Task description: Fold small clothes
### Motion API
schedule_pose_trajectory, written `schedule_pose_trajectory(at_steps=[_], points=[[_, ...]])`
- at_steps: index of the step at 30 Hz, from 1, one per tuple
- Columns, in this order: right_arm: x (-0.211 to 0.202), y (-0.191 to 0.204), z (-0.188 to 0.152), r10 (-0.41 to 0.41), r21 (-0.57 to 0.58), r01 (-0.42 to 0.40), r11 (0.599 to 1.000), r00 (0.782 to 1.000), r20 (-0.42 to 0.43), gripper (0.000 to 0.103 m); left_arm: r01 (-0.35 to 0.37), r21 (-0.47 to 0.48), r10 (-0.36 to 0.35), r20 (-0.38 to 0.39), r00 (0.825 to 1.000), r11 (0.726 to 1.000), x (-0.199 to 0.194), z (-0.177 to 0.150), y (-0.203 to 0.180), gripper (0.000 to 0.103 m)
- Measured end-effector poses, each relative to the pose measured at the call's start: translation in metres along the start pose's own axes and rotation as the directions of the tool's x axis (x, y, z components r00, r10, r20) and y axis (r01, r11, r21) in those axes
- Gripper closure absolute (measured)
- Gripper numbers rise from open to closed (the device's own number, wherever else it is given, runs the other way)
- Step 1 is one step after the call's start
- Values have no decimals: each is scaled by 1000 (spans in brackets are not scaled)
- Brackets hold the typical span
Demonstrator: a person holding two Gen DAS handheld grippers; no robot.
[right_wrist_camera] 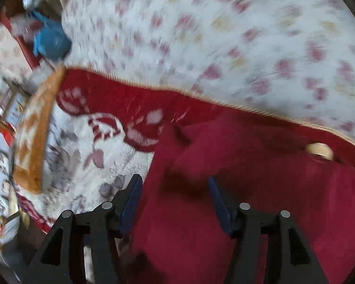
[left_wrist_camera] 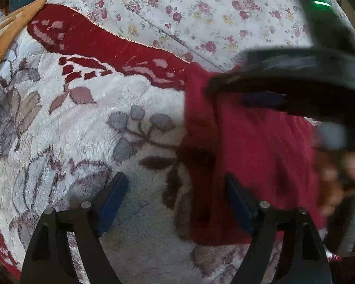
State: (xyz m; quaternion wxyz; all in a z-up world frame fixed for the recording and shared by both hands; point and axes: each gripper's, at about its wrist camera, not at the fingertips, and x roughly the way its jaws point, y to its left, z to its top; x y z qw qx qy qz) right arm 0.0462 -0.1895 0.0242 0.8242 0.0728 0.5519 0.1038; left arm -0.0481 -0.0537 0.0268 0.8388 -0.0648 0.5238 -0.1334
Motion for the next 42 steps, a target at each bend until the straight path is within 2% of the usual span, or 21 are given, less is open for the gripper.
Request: schedule_pose_trajectory(at_steps=[1, 2, 3, 5, 8, 13, 16, 18, 19, 20, 21, 22, 24, 26, 27, 28, 29, 33, 36, 40, 42], points=[[10, 5, 1, -60, -30, 59, 998, 998, -10, 42, 0, -1, 0, -1, 1000, 1000, 0, 0, 0, 20], [14, 6, 1, -110, -50, 110, 993, 994, 2, 59, 1, -2, -1, -3, 1000, 1000, 0, 0, 0, 20], [13, 5, 1, -139, -52, 140, 989, 990, 15, 68, 3, -1, -3, -3, 1000, 1000, -1, 0, 0, 20], [4, -1, 1, -94, -34, 94, 995, 995, 20, 83, 10, -6, -10, -10, 1000, 1000, -1, 1, 1, 20], [-11, 1, 3, -52, -47, 55, 997, 998, 43, 92, 42, -40, -43, -24, 999, 998, -4, 5, 5, 20], [1, 21, 8, -37, -76, 41, 996, 998, 56, 93, 31, -39, -33, -27, 999, 999, -2, 5, 7, 20], [18, 16, 2, -22, -65, 24, 998, 999, 31, 93, 19, -30, -20, -25, 999, 999, 0, 6, 4, 20], [12, 9, -1, 20, -43, -18, 999, 999, 50, 88, 14, -26, -15, -24, 1000, 1000, 0, 6, 4, 20], [3, 3, -2, 63, -20, -62, 998, 996, 61, 79, 13, -25, -14, -23, 1000, 1000, 0, 5, 4, 20], [-2, -1, -3, 89, -10, -89, 996, 994, 68, 61, 13, -23, -13, -22, 1000, 1000, 0, 5, 4, 20], [-13, -7, -5, 106, 1, -106, 994, 990, 90, 56, 13, -24, -14, -22, 1000, 1000, 0, 5, 4, 20], [-21, -11, -6, 82, 6, -84, 996, 990, 118, 49, 14, -27, -14, -22, 1000, 1000, 1, 5, 5, 20], [-30, -20, -7, 8, 30, -12, 999, 989, 148, 49, 13, -30, -13, -22, 1000, 999, 1, 6, 4, 20], [-24, -31, -4, -56, 69, 47, 996, 990, 133, 51, 8, -27, -8, -22, 1000, 1000, 2, 6, 4, 20], [-17, -35, -3, -80, 81, 71, 994, 990, 116, 56, 7, -24, -7, -20, 1000, 1000, 1, 5, 4, 20], [-11, -36, -2, -91, 81, 83, 993, 990, 108, 72, 5, -22, -5, -19, 1000, 1000, 1, 5, 3, 20], [-3, -36, 0, -103, 78, 96, 992, 990, 99, 77, 5, -20, -5, -20, 1000, 1000, 0, 4, 3, 20], [30, -32, 9, -125, 71, 118, 990, 988, 96, 77, 1, -18, -1, -21, 1000, 1000, 3, 6, 2, 19], [35, -30, 15, -135, 54, 130, 990, 986, 98, 76, 5, -21, -6, -23, 1000, 1000, 5, 8, 3, 19], [11, -46, 6, -87, 75, 79, 994, 989, 120, 75, 25, -38, -25, -17, 1000, 999, 1, 9, 6, 19], [-14, -63, -11, -68, 96, 54, 994, 985, 161, 72, 33, -45, -33, -3, 999, 998, -3, 9, 8, 19]])
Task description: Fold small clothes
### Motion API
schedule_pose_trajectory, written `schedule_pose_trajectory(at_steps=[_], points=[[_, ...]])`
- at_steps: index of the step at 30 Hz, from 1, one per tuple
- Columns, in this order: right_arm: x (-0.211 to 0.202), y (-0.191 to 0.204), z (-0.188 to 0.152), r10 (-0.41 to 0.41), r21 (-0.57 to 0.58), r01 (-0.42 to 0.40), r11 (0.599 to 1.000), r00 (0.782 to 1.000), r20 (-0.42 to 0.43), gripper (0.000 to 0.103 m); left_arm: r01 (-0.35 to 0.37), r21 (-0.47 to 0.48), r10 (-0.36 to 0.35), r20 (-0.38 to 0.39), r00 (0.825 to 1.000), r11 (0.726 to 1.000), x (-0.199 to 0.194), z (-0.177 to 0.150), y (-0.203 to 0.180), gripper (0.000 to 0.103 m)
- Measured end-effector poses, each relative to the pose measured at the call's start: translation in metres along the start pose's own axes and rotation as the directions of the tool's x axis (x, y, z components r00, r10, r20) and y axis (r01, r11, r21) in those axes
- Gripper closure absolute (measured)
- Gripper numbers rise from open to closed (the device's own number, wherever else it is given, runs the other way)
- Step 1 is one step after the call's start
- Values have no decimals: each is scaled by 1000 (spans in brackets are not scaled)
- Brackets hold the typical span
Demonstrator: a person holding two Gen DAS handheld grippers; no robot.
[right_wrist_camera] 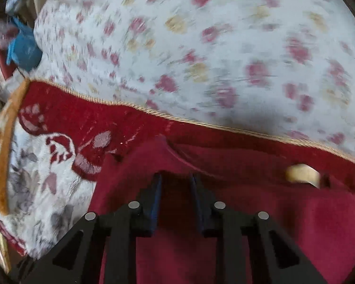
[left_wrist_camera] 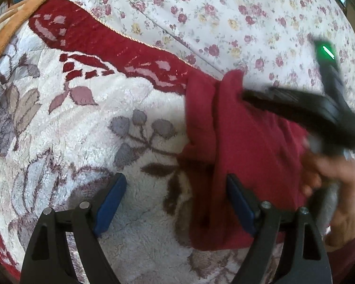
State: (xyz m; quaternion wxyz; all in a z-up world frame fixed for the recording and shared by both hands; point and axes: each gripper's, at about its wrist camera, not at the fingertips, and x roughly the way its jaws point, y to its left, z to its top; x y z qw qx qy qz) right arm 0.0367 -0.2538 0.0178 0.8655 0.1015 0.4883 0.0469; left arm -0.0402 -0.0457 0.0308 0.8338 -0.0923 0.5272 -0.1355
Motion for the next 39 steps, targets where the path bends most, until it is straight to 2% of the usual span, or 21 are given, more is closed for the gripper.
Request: schedule_pose_trajectory(at_steps=[1, 3, 5, 8, 10, 12, 13, 15, 18, 19, 20, 22, 25, 26, 27, 28, 29, 31, 33, 36, 39], points=[[-11, -9, -7, -5, 3, 5, 1000, 1000, 12, 68, 2, 0, -2, 7, 1000, 1000, -2, 0, 0, 19], [-36, -35, -26, -80, 4, 80, 997, 996, 29, 60, 1, 3, -1, 14, 1000, 1000, -3, -1, -1, 19], [-58, -67, -42, -137, 27, 136, 990, 989, 47, 59, 4, 9, -4, 10, 1000, 1000, -3, -2, -4, 19], [-90, -127, -62, -250, 137, 238, 962, 965, 75, 59, -14, 27, 14, 9, 1000, 1000, -2, -3, -7, 19], [-100, -163, -68, -275, 222, 253, 941, 959, 72, 59, -29, 31, 28, 5, 1000, 999, 2, -3, -8, 19], [-97, -190, -67, -270, 257, 247, 934, 961, 56, 72, -42, 37, 42, 5, 999, 998, 5, -3, -10, 19], [-90, -200, -65, -271, 275, 249, 929, 962, 44, 84, -54, 48, 54, 10, 999, 997, 5, -3, -11, 19], [-88, -201, -61, -275, 289, 251, 924, 960, 45, 86, -70, 60, 69, 17, 997, 996, 7, -2, -13, 18], [-105, -193, -55, -235, 289, 201, 936, 968, 85, 78, -75, 60, 74, 21, 997, 995, 8, -3, -13, 17], [-111, -191, -52, -243, 286, 205, 936, 965, 103, 69, -75, 60, 74, 21, 997, 995, 8, -3, -13, 17], [-115, -193, -49, -267, 290, 226, 930, 957, 111, 55, -76, 61, 74, 20, 997, 995, 8, -3, -13, 17], [-115, -198, -45, -310, 309, 263, 914, 944, 114, 43, -75, 61, 74, 20, 997, 995, 8, -3, -13, 17], [-88, -214, -31, -325, 308, 306, 901, 946, 8, 36, -72, 60, 71, 18, 997, 996, 9, -3, -13, 17], [-82, -219, -31, -311, 308, 303, 902, 950, -23, 42, -72, 60, 71, 18, 997, 996, 9, -2, -13, 17], [-75, -222, -31, -289, 305, 289, 908, 956, -45, 56, -73, 60, 72, 17, 997, 996, 9, -2, -13, 17], [-73, -223, -31, -299, 292, 302, 908, 953, -55, 86, -74, 61, 73, 17, 997, 995, 9, -2, -13, 16], [-76, -224, -32, -304, 292, 300, 908, 952, -33, 89, -74, 62, 73, 17, 997, 995, 9, -2, -13, 16], [-85, -232, -33, -307, 325, 285, 902, 952, 15, 92, -75, 64, 74, 16, 997, 995, 9, -2, -13, 15], [-82, -246, -35, -319, 373, 295, 880, 948, 4, 92, -80, 67, 78, 18, 997, 995, 11, -1, -14, 14], [-78, -246, -35, -322, 370, 300, 879, 947, -3, 92, -89, 78, 88, 23, 996, 993, 12, -2, -16, 13], [-101, -233, -37, -323, 377, 287, 881, 946, 34, 76, -89, 76, 87, 22, 996, 993, 12, -2, -16, 13]])
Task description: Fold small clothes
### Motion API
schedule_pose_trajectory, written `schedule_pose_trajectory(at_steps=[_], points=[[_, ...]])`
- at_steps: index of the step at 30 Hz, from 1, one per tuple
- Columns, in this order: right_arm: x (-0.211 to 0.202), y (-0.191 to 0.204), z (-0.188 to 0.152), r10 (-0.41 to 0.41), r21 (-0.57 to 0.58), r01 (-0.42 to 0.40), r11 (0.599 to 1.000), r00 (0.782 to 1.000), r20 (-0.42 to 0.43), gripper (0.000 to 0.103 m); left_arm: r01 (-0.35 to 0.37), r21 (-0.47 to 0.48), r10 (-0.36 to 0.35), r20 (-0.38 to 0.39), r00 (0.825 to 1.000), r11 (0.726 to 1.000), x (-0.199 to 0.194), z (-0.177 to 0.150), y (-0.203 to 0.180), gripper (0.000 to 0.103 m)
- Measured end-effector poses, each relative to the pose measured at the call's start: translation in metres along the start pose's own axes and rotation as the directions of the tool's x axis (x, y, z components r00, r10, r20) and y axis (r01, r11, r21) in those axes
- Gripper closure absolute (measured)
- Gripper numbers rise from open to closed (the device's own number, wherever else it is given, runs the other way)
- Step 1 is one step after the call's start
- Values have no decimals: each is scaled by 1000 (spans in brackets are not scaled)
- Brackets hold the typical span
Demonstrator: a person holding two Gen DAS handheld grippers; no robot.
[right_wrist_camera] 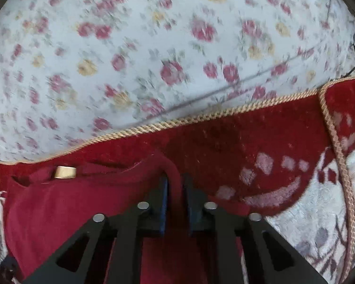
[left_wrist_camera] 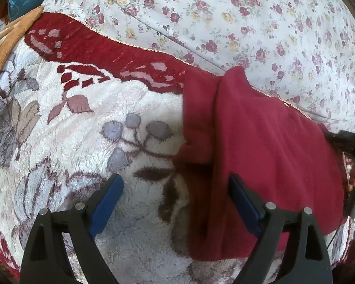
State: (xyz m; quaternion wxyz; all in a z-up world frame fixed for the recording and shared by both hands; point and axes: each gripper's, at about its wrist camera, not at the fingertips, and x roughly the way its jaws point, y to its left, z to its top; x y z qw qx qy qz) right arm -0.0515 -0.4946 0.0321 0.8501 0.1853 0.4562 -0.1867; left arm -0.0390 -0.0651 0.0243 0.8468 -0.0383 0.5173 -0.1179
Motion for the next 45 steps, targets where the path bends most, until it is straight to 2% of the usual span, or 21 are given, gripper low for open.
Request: schedule_pose_trajectory(at_steps=[2, 6, 9, 12, 13, 16, 17, 20, 23, 28, 30, 32, 33, 34, 36, 38, 39, 40, 42, 44, 45], points=[[-26, 7, -8, 21, -24, -20, 1000, 1000, 21, 67, 0, 0, 0, 0, 1000, 1000, 0, 0, 0, 13], [-57, 32, -47, 76, -168, -73, 983, 997, 14, 63, -5, 3, 5, 1, 1000, 1000, -1, 0, -1, 13], [-29, 38, -70, 39, -226, -63, 972, 994, -105, 61, -7, 5, 7, 1, 1000, 1000, -2, -1, -1, 13], [-36, 52, -73, -14, -259, -7, 966, 997, -80, 60, -10, 9, 10, -1, 1000, 1000, -3, 1, -2, 13], [-48, 58, -71, 9, -250, -27, 968, 997, -73, 57, -7, 10, 7, 4, 1000, 1000, -5, 1, -1, 13], [-77, 81, -72, 69, -282, -78, 956, 997, -43, 35, -12, 16, 12, 9, 1000, 1000, -8, 0, -2, 13], [-86, 95, -73, 88, -304, -96, 948, 995, -41, 31, -7, 14, 7, 11, 1000, 1000, -10, -1, -2, 13], [-90, 130, -79, 160, -329, -180, 927, 983, -89, 31, 9, 16, -10, 18, 1000, 1000, -16, -4, -3, 13], [-77, 171, -81, 226, -328, -262, 907, 963, -145, 27, 24, 9, -25, 9, 1000, 1000, -19, -9, 1, 13], [-33, 253, -88, 240, -401, -322, 857, 940, -243, 15, 71, -28, -71, -20, 997, 997, -20, -21, 15, 13], [-13, 283, -88, 204, -447, -308, 840, 942, -266, 15, 74, -25, -74, -18, 997, 997, -19, -21, 17, 13], [8, 308, -87, 173, -447, -290, 846, 943, -284, 13, 79, -29, -80, -20, 997, 996, -17, -21, 18, 11], [19, 320, -87, 164, -445, -293, 846, 938, -306, 11, 81, -32, -81, -21, 996, 996, -16, -19, 18, 10], [26, 327, -89, 144, -449, -280, 848, 939, -314, 4, 79, -34, -80, -20, 997, 996, -15, -18, 17, 9], [38, 340, -94, 84, -484, -221, 846, 954, -289, 2, 71, -45, -72, -21, 997, 996, -11, -12, 16, 8], [42, 345, -100, 47, -546, -178, 819, 968, -245, 5, 70, -55, -71, -14, 997, 996, -10, -9, 14, 8], [41, 344, -102, 37, -569, -164, 805, 973, -229, 9, 71, -56, -72, -11, 997, 996, -9, -8, 14, 7], [38, 342, -102, 29, -590, -149, 794, 978, -208, 22, 73, -56, -73, -7, 997, 996, -9, -7, 13, 7], [26, 327, -94, 99, -560, -202, 804, 973, -208, 43, 78, -58, -78, 5, 997, 995, -8, -5, 11, 7], [13, 311, -85, 167, -525, -258, 811, 962, -216, 72, 113, -73, -111, 23, 994, 991, -9, -2, 10, 8], [6, 302, -80, 202, -508, -286, 812, 956, -214, 78, 137, -80, -135, 29, 990, 987, -10, -1, 9, 8]])
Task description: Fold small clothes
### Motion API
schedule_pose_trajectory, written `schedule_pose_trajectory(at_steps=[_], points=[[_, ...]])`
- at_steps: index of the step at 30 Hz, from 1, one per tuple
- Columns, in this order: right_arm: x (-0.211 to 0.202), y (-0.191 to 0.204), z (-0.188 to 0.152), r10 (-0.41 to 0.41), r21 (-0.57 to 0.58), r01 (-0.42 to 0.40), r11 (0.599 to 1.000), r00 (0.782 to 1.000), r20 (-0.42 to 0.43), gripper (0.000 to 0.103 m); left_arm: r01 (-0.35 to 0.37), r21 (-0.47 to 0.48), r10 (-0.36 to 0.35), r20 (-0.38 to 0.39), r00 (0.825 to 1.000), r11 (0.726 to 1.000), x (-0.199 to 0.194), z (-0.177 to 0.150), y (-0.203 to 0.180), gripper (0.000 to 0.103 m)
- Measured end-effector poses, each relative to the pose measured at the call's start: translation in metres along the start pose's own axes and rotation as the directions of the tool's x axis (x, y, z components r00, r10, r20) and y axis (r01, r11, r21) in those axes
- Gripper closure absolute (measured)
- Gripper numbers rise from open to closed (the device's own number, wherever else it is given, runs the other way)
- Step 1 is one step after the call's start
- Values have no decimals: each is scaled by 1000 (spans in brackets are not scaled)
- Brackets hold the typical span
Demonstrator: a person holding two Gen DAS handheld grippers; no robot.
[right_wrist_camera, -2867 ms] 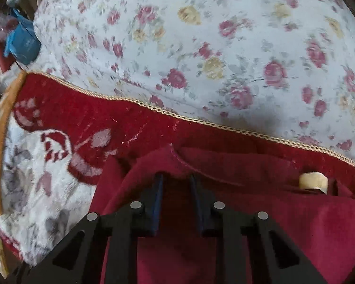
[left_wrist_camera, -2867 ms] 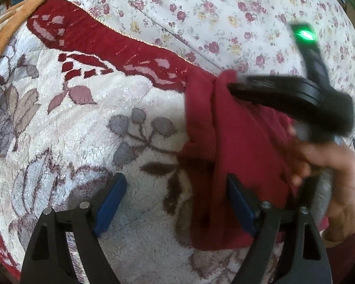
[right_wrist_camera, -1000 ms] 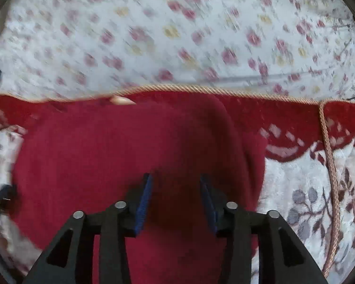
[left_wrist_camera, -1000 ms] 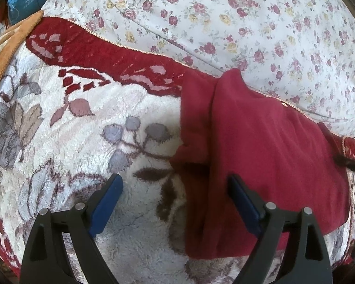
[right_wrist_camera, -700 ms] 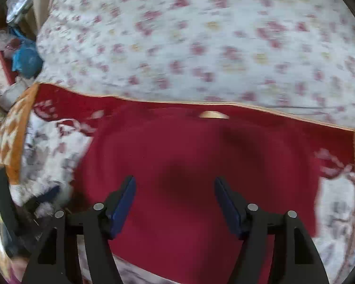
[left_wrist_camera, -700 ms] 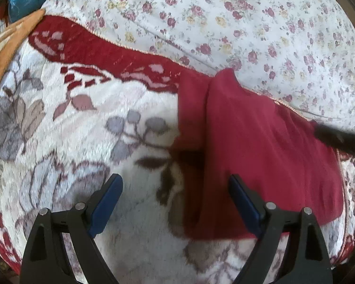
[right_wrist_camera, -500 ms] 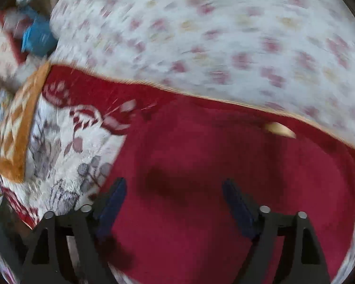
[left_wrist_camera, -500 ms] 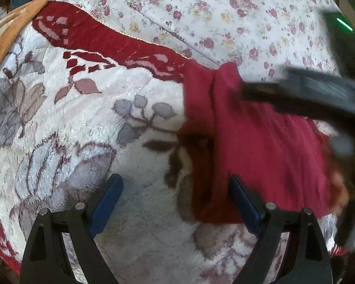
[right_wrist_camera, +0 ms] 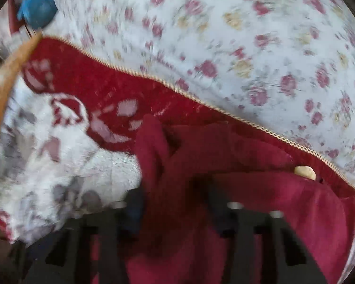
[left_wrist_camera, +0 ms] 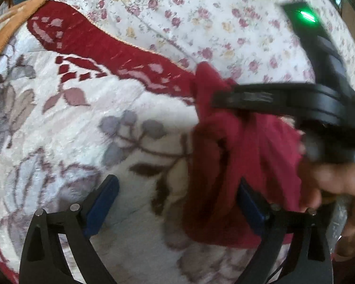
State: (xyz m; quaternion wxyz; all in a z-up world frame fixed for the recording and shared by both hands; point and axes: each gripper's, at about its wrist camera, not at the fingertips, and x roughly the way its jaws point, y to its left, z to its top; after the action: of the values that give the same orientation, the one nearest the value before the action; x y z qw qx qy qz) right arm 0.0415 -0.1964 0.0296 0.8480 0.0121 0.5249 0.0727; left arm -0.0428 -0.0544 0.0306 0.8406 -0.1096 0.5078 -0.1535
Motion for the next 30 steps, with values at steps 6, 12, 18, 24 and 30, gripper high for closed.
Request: schedule_pose_trajectory(at_steps=[6, 12, 18, 24, 30], points=[[-30, -30, -7, 69, 70, -72, 995, 997, 35, 82, 152, 63, -152, -7, 988, 986, -1, 0, -24, 63], [-34, -36, -15, 73, 94, -75, 993, 997, 32, 82, 126, 141, -131, 29, 991, 982, -9, -4, -38, 74], [-38, -32, -14, 68, 95, -70, 993, 997, 28, 82, 113, 146, -118, 26, 993, 983, -12, -6, -37, 75], [-42, -30, -14, 103, 105, -105, 989, 994, 25, 82, 79, 109, -85, 51, 995, 991, -11, -4, -29, 35], [-37, -17, -9, 100, 59, -101, 993, 995, 4, 78, 135, 68, -136, 18, 990, 989, -5, -2, -24, 79]])
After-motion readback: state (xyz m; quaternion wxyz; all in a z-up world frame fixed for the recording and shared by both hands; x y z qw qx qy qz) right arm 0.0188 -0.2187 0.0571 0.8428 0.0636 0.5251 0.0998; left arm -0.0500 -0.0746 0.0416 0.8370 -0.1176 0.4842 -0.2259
